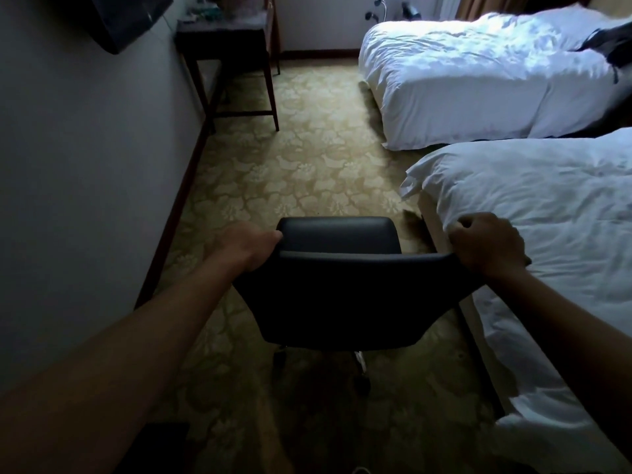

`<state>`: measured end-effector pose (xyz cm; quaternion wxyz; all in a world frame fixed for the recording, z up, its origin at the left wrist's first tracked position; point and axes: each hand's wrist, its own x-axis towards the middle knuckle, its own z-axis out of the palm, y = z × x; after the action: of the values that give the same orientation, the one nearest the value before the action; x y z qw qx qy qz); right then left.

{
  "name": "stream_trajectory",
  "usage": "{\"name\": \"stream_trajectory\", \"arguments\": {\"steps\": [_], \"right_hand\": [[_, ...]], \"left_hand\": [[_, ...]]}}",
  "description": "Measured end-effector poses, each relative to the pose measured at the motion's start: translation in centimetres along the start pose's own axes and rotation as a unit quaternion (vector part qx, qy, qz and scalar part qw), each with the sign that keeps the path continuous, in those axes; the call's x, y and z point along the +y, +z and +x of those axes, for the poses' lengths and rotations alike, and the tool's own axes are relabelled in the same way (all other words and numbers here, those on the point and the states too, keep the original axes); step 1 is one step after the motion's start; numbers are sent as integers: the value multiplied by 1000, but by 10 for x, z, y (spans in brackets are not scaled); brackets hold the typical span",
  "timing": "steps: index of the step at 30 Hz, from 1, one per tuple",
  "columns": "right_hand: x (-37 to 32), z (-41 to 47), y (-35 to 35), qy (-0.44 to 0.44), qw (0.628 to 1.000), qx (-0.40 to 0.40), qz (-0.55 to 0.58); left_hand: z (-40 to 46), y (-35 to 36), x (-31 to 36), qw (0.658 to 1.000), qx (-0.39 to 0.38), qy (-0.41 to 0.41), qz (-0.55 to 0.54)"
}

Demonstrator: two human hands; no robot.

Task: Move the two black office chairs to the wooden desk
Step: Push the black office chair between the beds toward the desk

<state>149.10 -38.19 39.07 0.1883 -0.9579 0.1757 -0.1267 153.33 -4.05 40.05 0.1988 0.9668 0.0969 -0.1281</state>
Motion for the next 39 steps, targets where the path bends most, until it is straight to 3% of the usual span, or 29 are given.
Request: {"name": "stream_trajectory", "arguments": {"steps": [4, 10, 22, 27, 31, 39], "right_hand": [[-1, 45, 12, -16, 999, 34, 1], [-3, 126, 30, -56, 996, 65, 17], [-24, 278, 66, -48, 996, 69, 26], [-28, 354, 81, -24, 998, 55, 10], [-33, 407, 94, -22, 999, 43, 7], [-41, 491, 111, 18, 997, 72, 9]], "left_hand": [[41, -11, 26, 999, -42, -10, 0], [110, -22, 73, 999, -31, -14, 39], [275, -38, 144, 994, 6, -106, -7], [355, -39, 178, 996, 11, -83, 5], [414, -44, 200, 998, -51, -43, 3], [500, -52, 236, 999, -20, -44, -18]]}}
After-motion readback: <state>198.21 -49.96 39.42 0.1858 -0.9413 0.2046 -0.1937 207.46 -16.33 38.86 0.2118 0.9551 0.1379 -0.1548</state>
